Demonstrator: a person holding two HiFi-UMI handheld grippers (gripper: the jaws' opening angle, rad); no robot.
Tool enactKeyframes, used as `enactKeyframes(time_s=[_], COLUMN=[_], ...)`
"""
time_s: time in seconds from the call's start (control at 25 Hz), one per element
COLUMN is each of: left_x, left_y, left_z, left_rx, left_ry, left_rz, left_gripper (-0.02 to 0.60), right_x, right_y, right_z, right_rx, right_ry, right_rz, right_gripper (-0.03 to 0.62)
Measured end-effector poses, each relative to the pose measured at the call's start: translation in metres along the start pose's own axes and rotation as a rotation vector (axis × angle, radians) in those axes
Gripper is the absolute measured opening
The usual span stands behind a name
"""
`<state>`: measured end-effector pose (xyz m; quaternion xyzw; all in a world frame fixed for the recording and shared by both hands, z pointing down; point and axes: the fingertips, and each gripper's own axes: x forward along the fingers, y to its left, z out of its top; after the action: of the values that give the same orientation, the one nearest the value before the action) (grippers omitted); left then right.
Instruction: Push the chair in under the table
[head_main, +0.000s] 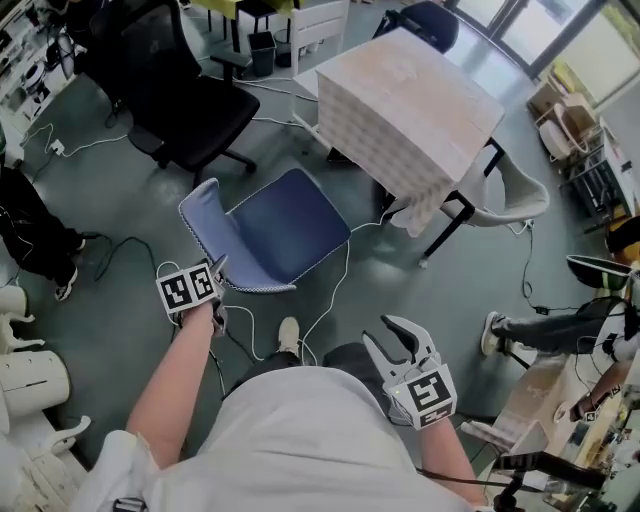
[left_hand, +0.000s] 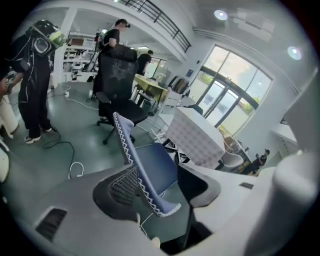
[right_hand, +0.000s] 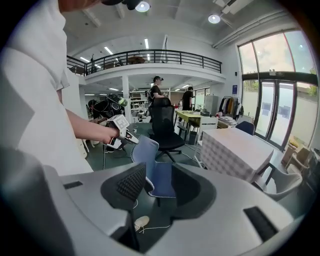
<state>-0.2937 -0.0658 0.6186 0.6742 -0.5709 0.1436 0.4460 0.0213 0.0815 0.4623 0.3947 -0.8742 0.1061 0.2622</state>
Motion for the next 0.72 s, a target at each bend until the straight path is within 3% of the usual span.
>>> enactKeyframes(time_s=[0.28, 0.44, 0.56, 0.72], left_x=[0.056, 0.08, 0.087, 0.091], left_y=[0.056, 0.059, 0.055, 0.055], left_z=[-0.007, -0.03, -0.033, -0.026], left_rx=[-0.178, -0.313, -0.411, -0.491], left_ry=[0.092, 0.177, 0.155, 0.112], left_rz=[0.128, 0.116, 0.136, 0.179], left_gripper=[0.249, 0.245, 0.141, 0.089], right_x=[0.036, 0.053, 0.06, 0.073], right_y=[-0.025, -0.049, -0.075, -0.113], right_z=[0.007, 0.013, 0.013, 0.016], right_rx=[0.021, 0.03, 0.045, 0.059], right_ry=[0.054, 0.057, 0.053, 0.056], right_rz=[0.026, 0.051, 0.068, 0.099], right_gripper=[0.155, 0.155, 0.155, 0.155])
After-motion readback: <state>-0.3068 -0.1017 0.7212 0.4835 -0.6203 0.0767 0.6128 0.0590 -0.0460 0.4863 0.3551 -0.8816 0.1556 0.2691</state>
